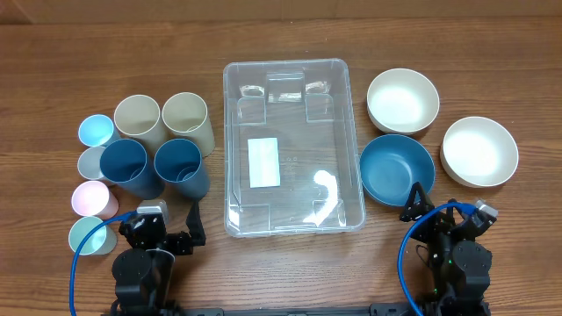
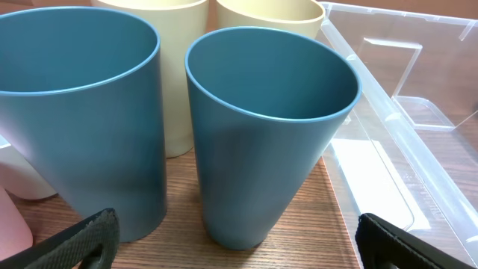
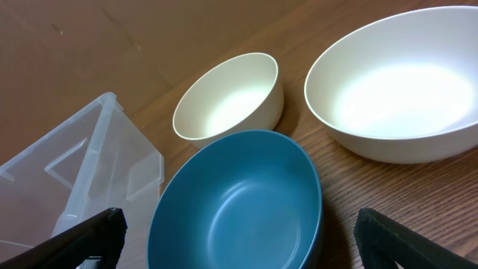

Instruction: Pack container

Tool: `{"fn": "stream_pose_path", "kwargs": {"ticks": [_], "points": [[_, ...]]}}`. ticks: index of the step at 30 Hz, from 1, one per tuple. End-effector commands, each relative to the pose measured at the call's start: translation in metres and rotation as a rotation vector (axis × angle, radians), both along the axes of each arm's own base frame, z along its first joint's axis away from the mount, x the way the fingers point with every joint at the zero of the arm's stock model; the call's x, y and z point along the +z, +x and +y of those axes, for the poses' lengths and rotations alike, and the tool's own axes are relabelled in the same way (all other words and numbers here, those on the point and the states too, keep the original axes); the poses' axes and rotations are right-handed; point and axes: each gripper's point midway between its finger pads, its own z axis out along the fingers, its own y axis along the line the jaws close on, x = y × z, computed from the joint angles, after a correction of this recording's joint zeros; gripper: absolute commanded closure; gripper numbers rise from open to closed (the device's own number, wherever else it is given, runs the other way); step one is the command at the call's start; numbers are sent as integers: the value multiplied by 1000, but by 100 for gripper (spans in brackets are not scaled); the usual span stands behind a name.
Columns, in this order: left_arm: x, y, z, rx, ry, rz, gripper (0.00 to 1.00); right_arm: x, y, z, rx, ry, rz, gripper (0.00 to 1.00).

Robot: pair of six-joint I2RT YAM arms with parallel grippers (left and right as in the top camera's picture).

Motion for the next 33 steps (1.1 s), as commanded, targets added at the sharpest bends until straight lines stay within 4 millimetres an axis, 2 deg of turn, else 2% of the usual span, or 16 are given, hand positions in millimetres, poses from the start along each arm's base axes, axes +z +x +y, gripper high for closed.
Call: {"fn": "stream_pose_path", "kwargs": {"ticks": [1,24,26,30,33], "points": [[2,0,-2,-12,-3,-15,0,-1,0,0,2,-7,-6,0],[4,1,-2,-11,-2,-24,0,2,1,0,2,-6,-17,0],[9,2,-4,-24,-8,-44,0,10,3,8,47,11,-51,0],[24,6,-8,-29,-63,-102,0,38,3,40,226,52,-137,0],[34,5,-8,-20,-99,-123,0,59,0,42,243,49,-164,0]]}}
